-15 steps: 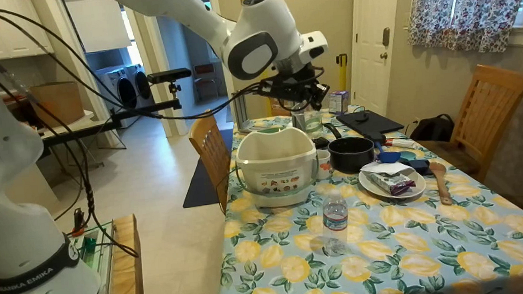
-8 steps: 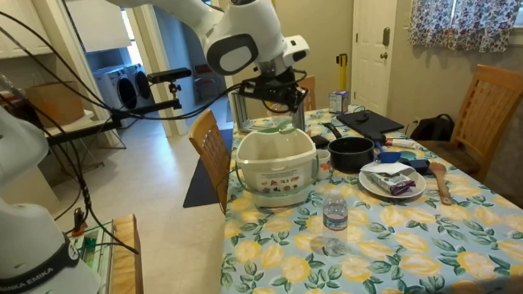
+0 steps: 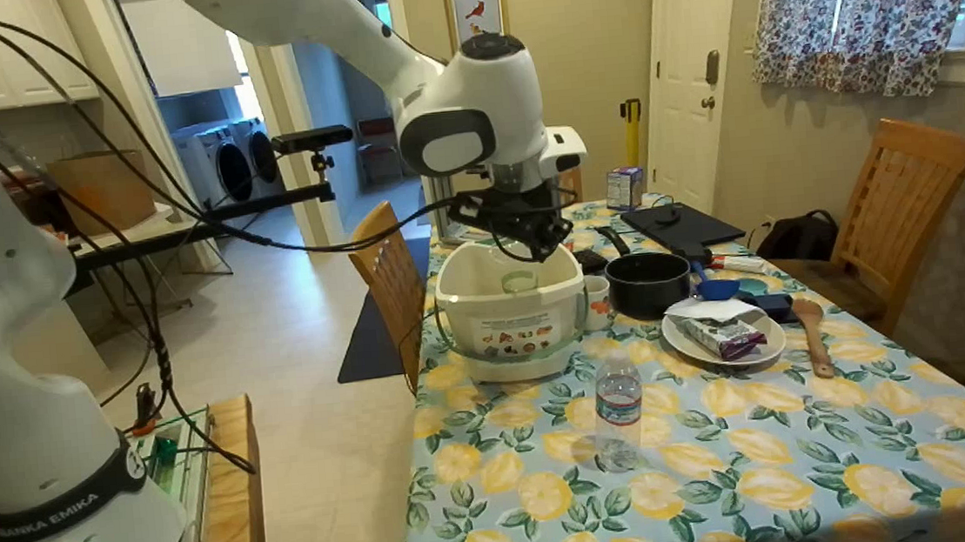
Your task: Move the trash can to the left then the bottle to the right
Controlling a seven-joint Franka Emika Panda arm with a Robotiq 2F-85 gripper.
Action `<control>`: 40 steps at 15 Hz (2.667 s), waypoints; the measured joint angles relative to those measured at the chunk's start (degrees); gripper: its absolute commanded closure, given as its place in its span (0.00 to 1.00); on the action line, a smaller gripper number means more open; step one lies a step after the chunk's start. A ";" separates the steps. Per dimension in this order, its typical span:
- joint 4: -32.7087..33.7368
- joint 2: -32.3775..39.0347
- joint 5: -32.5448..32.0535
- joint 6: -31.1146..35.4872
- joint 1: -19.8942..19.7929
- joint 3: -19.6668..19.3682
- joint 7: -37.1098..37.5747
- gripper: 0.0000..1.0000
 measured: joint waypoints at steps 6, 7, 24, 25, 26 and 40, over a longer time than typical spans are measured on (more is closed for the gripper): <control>3.69 5.94 0.00 3.02 2.30 -0.74 -0.07 0.98; 4.32 6.61 0.00 3.49 2.43 -0.55 -0.07 0.98; 12.71 18.68 -12.30 6.58 8.30 -2.95 5.42 0.49; 13.05 18.93 -12.85 6.58 8.38 -2.94 5.75 0.42; 13.29 19.02 -13.27 6.58 8.49 -2.93 6.02 0.35; 8.02 7.71 -13.59 9.32 9.23 -1.32 20.58 0.00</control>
